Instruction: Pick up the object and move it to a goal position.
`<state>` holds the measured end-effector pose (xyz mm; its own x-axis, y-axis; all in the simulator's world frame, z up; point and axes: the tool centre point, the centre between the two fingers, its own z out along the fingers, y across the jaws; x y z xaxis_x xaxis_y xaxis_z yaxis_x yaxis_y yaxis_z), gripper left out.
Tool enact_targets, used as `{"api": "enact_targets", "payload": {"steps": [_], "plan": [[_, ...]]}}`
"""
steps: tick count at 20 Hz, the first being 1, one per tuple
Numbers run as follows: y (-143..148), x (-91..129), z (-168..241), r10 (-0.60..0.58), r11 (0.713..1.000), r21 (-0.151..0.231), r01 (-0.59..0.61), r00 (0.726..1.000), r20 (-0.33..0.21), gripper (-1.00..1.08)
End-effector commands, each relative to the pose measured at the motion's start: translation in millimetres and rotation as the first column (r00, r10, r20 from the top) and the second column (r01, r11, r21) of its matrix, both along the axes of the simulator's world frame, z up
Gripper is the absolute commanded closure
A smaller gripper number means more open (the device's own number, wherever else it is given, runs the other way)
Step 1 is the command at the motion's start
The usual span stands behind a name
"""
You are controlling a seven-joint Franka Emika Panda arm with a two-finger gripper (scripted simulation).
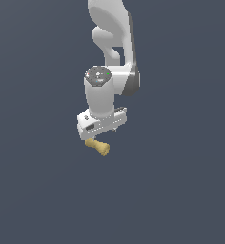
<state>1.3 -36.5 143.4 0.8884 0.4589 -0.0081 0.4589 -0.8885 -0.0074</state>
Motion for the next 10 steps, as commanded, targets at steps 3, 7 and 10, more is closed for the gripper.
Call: {"api": "enact_targets", "payload": {"steps": [3, 7, 10], "plan": [[-8.6, 0.9, -7.2, 0.111, 0.994, -0.001, -0.111, 0.994, 0.002, -0.92], [-16.2, 1.5, -13.6, 0.208, 0.978, -0.001, -0.208, 0.978, 0.004, -0.92], [-21.8, 1.9, -18.4, 0.279, 0.96, -0.002, -0.279, 0.96, 0.005, -0.92]]}}
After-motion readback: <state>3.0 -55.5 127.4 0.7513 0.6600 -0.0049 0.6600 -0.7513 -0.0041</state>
